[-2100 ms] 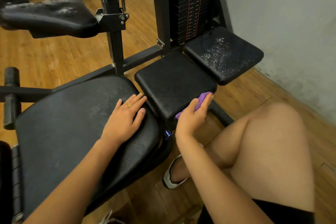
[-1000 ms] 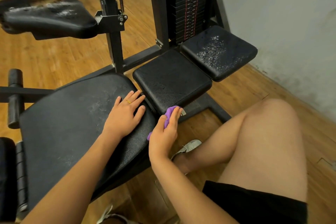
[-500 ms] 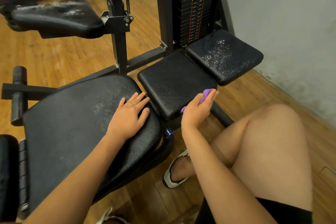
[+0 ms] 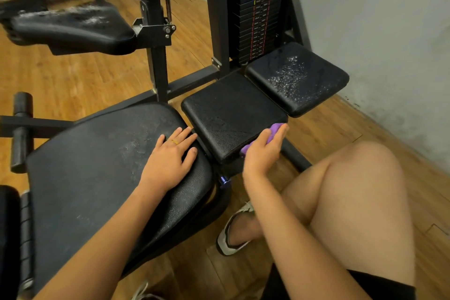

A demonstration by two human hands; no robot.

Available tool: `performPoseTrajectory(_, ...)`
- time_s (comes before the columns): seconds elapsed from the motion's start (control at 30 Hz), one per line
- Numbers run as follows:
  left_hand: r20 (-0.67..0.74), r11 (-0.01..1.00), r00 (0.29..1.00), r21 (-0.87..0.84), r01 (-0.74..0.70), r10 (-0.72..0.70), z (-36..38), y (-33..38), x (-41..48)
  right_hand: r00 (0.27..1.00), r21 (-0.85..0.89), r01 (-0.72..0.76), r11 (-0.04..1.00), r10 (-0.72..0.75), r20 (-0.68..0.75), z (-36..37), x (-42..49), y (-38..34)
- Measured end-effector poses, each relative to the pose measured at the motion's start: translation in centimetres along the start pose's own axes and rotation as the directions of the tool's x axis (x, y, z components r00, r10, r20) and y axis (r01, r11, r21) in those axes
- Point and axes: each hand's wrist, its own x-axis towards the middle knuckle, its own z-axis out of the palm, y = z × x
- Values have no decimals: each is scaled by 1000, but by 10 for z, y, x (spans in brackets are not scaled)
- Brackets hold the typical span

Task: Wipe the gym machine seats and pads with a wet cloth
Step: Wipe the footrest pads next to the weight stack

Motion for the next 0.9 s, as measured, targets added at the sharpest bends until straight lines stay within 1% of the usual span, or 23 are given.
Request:
performPoseTrajectory(0.07, -3, 1000, 1000, -4, -4, 4, -1, 0, 0, 998, 51, -53, 997, 51, 28, -7, 27, -5)
performPoseTrajectory(0.13, -6, 1000, 1000, -3, -2, 2, -2, -2, 0, 997, 111, -65, 992, 61, 43, -8, 33, -3)
performPoseTrajectory(0.17, -9, 1000, 1000, -3, 0, 0, -3, -3, 1, 999, 93, -46, 995, 43, 31, -7, 26, -5)
performPoseTrajectory(0.23, -14, 1000, 1000, -1, 2, -2, -4, 0, 1, 1000, 29, -11, 1000, 11, 13, 0, 1, -2)
performPoseTrajectory(0.27, -12, 1000, 1000, 1, 3, -3, -4, 2, 2, 1000, 3, -17, 1000, 17, 12, 2, -20, -6)
performPoseTrajectory(0.37, -7, 1000, 1000, 9, 2, -2, -4, 7, 4, 993, 25, -70, 997, 67, 99, 1, -87, -8)
performPoseTrajectory(0.47, -3, 1000, 1000, 22, 10, -10, -5, 3, 2, 980, -4, -66, 998, 65, 187, -2, -130, -4)
performPoseTrajectory(0.67, 39, 998, 999, 62, 19, -21, -3, 5, -2, 958, -97, -32, 995, 59, 282, -17, -123, -2)
performPoseTrajectory(0.77, 74, 994, 996, 104, 40, -48, -7, 6, -4, 921, -162, 22, 987, 43, 386, -36, -115, -1)
performPoseTrajectory(0.9, 66, 974, 997, 224, 23, -38, -18, 12, 4, 877, -135, 116, 984, -37, 480, -61, -86, -18)
